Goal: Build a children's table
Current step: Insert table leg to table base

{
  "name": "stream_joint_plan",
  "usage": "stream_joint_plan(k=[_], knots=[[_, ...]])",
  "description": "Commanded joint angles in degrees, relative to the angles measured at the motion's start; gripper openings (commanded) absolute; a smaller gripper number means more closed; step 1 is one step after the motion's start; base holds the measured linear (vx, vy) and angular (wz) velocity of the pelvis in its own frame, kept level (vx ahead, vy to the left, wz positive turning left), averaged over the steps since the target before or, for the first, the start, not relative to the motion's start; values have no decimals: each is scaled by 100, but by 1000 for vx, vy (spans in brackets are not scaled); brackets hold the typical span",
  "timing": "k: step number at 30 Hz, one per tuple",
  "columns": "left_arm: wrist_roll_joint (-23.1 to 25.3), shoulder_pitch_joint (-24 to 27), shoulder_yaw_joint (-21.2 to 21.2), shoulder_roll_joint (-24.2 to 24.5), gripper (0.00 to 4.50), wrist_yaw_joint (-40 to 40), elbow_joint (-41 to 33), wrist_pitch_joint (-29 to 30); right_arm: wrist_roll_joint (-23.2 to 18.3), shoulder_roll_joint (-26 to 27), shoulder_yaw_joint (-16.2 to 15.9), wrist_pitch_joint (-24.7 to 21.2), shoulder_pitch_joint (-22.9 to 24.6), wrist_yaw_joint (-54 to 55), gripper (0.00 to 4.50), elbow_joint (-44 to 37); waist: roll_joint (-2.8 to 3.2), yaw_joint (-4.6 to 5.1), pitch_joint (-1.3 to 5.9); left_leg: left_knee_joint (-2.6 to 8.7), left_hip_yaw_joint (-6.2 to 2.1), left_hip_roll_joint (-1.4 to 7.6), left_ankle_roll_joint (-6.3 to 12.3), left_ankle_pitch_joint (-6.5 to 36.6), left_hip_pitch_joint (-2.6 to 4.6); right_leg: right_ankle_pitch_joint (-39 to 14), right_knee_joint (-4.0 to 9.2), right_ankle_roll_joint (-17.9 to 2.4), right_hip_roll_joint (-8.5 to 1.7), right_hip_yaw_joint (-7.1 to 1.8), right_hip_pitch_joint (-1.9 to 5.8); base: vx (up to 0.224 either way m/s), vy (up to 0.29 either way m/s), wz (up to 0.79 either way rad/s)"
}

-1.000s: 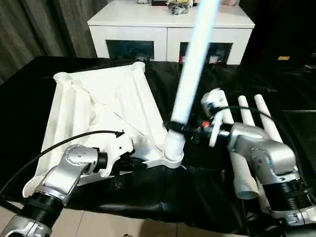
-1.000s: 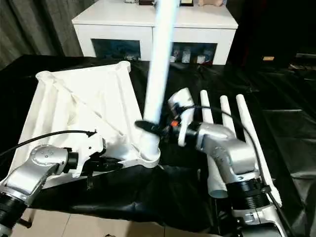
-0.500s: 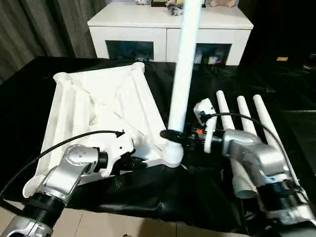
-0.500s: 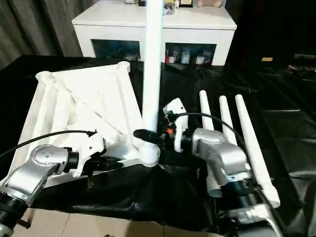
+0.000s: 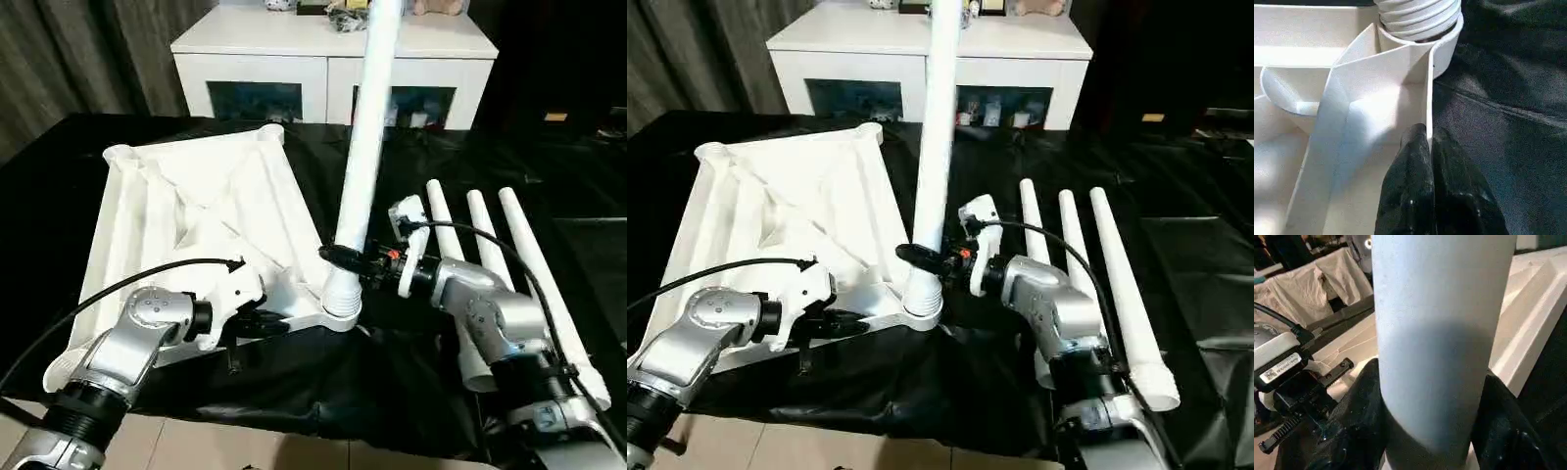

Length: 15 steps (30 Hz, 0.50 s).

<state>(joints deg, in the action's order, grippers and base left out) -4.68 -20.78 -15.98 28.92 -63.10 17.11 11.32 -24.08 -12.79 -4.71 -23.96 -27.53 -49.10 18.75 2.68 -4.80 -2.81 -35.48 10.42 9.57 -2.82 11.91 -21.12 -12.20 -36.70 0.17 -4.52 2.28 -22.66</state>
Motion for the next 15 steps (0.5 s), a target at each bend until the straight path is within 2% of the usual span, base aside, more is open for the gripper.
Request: stream_joint_plan(k=[1,2,4,5,7,8,9,10,12,13,14,15], knots=[[-28,25,76,-81,0,147,200,-13,165,5,-36,148,248,82,184,-62,-52,32,292,560,-145,343,-96,1425,74,-1676,554,-1095,-412,-287,153,0,0,0],[-21,7,90,-88,0,166,235,-32,354,-13,-122,390,361,182,184,-68,-24,30,288,564,-146,343,-103,1456,77,-1691,563,-1088,-412,-287,151,0,0,0],[-23,-22,101,-97,0,165,285,-34,648,-14,-273,783,550,323,183,-35,-34,30,290,571,-152,341,-117,1483,69,-1696,565,-1069,-406,-283,153,0,0,0],[-24,-23,101,-98,0,164,287,-33,662,-12,-281,805,561,329,183,-31,-22,51,269,585,-156,331,-153,1682,75,-1908,596,-1027,-404,-281,140,0,0,0],[-37,-43,102,-126,0,160,308,-15,781,119,-282,1163,823,501,182,-36,52,46,258,599,-168,341,-212,1914,108,-2208,642,-959,-423,-289,105,0,0,0],[-40,-47,105,-134,0,160,313,-16,782,171,-246,1248,893,568,182,-62,48,62,253,628,-186,342,-228,2052,110,-2302,650,-940,-415,-283,121,0,0,0],[-39,-50,107,-138,0,159,316,-20,779,209,-212,1322,967,626,182,-102,93,57,263,639,-196,344,-244,2072,115,-2293,654,-923,-423,-281,133,0,0,0],[-38,-55,109,-138,0,156,325,-26,779,235,-189,1376,1018,669,182,-133,78,78,263,659,-197,343,-248,2158,131,-2276,669,-915,-408,-274,128,0,0,0],[-29,-74,117,-132,0,148,357,-50,872,279,-159,1674,1182,841,182,-203,109,113,249,685,-202,341,-284,2370,165,-2301,707,-927,-402,-273,119,0,0,0],[-27,-80,121,-131,0,146,372,-62,877,291,-156,1721,1206,863,182,-210,110,117,259,687,-207,338,-284,2386,172,-2282,699,-938,-405,-274,129,0,0,0],[-28,-89,124,-128,0,139,387,-68,892,310,-140,1819,1246,905,182,-217,136,120,266,688,-213,337,-281,2365,172,-2226,694,-962,-409,-275,138,0,0,0],[-26,-100,127,-125,0,133,402,-75,921,324,-129,1955,1298,949,182,-212,142,130,280,697,-203,345,-253,2250,162,-1946,684,-1030,-402,-274,149,0,0,0]])
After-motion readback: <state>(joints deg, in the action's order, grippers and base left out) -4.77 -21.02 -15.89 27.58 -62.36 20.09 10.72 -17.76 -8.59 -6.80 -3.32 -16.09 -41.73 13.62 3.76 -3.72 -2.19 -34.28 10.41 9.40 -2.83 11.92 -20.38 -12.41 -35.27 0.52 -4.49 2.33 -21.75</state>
